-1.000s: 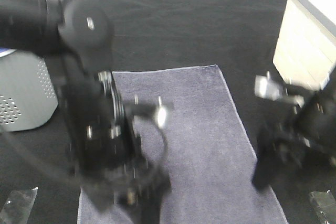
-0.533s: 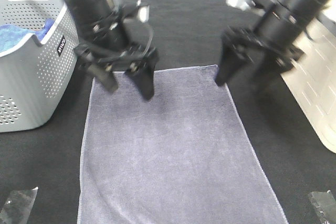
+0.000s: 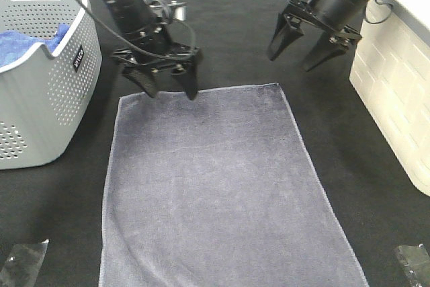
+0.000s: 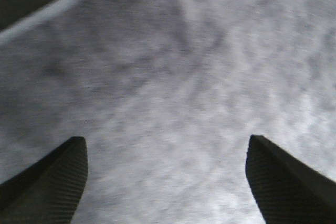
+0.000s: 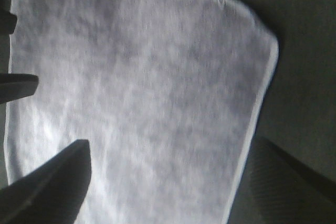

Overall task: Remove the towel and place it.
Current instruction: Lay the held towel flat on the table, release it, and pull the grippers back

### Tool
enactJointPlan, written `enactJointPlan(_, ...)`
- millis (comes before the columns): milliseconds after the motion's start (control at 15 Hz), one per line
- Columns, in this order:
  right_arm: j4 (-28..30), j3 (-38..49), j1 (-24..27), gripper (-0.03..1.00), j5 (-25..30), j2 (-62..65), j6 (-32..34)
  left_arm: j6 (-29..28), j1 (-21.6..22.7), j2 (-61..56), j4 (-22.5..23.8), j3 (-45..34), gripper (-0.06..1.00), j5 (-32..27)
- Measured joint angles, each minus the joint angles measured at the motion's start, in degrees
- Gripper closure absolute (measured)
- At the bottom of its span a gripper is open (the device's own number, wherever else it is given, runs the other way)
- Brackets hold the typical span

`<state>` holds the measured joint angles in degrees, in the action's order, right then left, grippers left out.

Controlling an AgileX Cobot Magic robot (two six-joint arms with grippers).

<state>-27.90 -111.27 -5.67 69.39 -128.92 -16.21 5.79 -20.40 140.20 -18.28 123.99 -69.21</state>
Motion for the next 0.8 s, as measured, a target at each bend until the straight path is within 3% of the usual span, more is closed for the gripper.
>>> enactJointPlan(200, -0.86, -5.61, 0.00, 0.17, 0.06, -3.61, -0.11, -0.11, 3.84, 0.00, 0.80, 0.00, 0.17, -0.06)
enactJointPlan(400, -3.50, -5.90, 0.00, 0.17, 0.17, -5.90, -1.15, -0.11, 4.58, 0.00, 3.38, 0.00, 0.17, -0.17)
enactJointPlan(800, -4.13, -6.07, 0.00, 0.17, 0.17, -7.62, -2.58, 0.74, 7.85, 0.00, 2.06, -1.43, 0.17, -0.11)
